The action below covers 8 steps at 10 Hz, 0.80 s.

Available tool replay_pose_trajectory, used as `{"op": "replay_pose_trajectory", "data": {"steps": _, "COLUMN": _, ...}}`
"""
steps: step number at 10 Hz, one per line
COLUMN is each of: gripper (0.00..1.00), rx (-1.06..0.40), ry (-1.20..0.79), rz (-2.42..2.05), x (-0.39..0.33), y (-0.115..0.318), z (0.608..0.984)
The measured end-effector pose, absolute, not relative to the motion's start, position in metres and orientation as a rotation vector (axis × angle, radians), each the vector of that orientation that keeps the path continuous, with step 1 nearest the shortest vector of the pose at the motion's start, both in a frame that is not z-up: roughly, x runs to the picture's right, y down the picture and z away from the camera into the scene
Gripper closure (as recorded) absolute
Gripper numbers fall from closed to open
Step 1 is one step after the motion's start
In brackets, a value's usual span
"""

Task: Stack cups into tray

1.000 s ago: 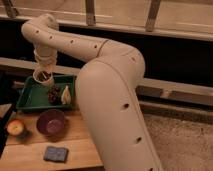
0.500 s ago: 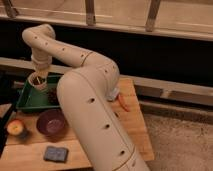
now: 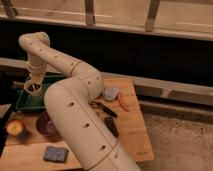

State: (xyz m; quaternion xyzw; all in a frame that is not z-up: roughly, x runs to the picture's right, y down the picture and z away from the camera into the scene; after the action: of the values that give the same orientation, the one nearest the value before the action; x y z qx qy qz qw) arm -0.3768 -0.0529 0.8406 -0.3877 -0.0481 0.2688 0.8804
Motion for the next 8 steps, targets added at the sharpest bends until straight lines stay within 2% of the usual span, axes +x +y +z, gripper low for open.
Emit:
{"op": "replay_pose_trajectory", "data": {"steps": 5, "gripper": 0.97, "rx": -0.792, "ry": -0.088, "rz": 0.56, "x": -0.381, "y": -0.049, "z": 0.858}}
{"op": "replay_pose_trajectory", "data": {"steps": 7, "gripper": 0.84, "rx": -0.823, "ry": -0.104, "rz": 0.579, "x": -0.382, "y": -0.041, "z": 0.861}}
{"op": "replay_pose_trajectory", "data": {"steps": 8, "gripper": 0.74, "rx": -0.842, "ry": -0.111, "rz": 0.594, "x": -0.378, "y": -0.037, "z": 0.867}}
